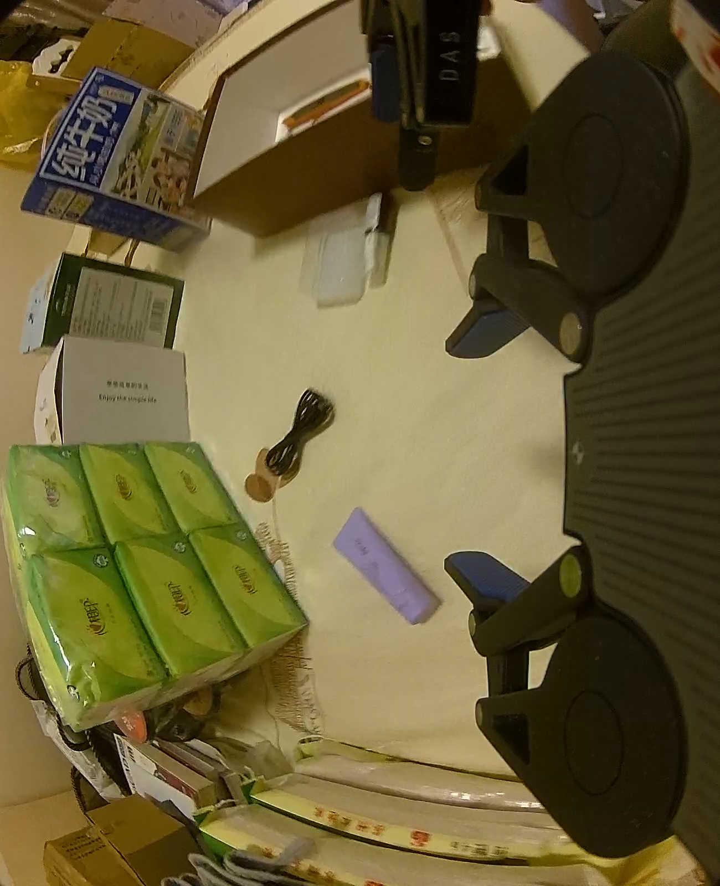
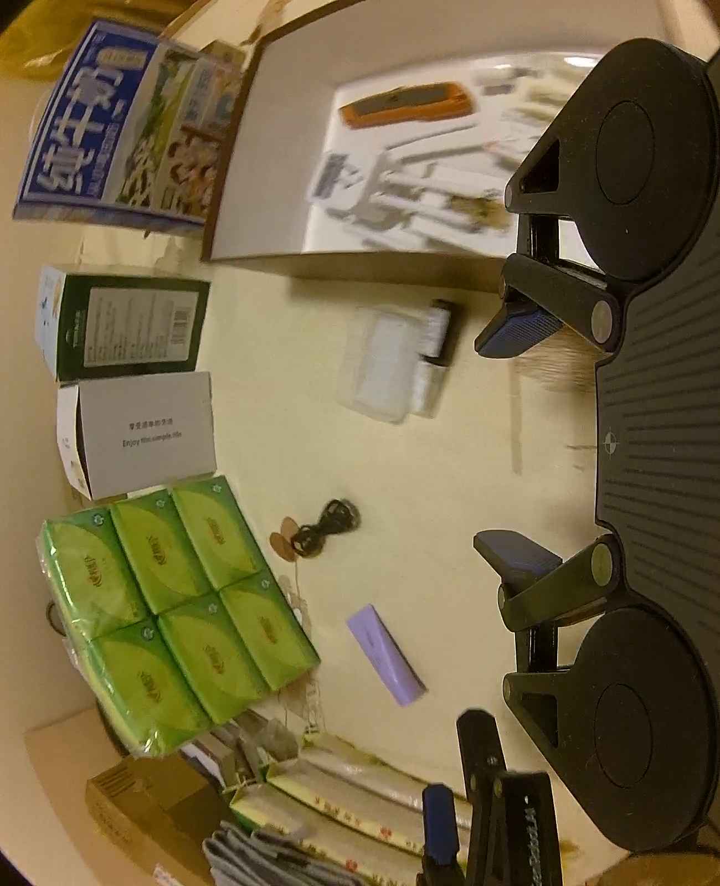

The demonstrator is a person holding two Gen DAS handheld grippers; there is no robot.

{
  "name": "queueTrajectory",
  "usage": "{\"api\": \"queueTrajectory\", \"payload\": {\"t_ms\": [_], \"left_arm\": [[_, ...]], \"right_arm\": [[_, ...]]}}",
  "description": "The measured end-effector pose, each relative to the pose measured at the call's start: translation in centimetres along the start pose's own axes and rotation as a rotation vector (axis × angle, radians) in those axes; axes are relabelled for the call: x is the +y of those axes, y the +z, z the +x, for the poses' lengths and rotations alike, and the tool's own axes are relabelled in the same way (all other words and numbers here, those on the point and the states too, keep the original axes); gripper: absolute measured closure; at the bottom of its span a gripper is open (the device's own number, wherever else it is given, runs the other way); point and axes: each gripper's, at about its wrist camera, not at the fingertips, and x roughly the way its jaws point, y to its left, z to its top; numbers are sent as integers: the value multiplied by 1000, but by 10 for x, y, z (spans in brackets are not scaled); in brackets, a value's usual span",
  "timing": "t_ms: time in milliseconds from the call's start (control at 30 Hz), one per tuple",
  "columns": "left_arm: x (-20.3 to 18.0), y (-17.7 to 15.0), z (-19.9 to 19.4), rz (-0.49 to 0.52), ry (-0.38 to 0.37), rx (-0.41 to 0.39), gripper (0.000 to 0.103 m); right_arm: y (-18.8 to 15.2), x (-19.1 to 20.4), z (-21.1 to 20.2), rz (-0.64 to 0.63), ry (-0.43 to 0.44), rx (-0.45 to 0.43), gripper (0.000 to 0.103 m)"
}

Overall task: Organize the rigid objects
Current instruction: 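Grasp the purple tube with left tool while right tool grasps the clear plastic box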

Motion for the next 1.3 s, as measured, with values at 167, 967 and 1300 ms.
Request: {"api": "queueTrajectory", "payload": {"t_ms": [167, 967, 1300], "left_arm": [[15, 17, 35, -6, 13, -4, 30], [61, 30, 136, 59, -8, 43, 30], [74, 36, 165, 137, 29, 74, 38]], "right_arm": [[26, -10, 43, -97, -19, 9, 37], [72, -11, 189, -764, -42, 387, 38], [92, -14, 186, -443, 88, 265, 46]]}}
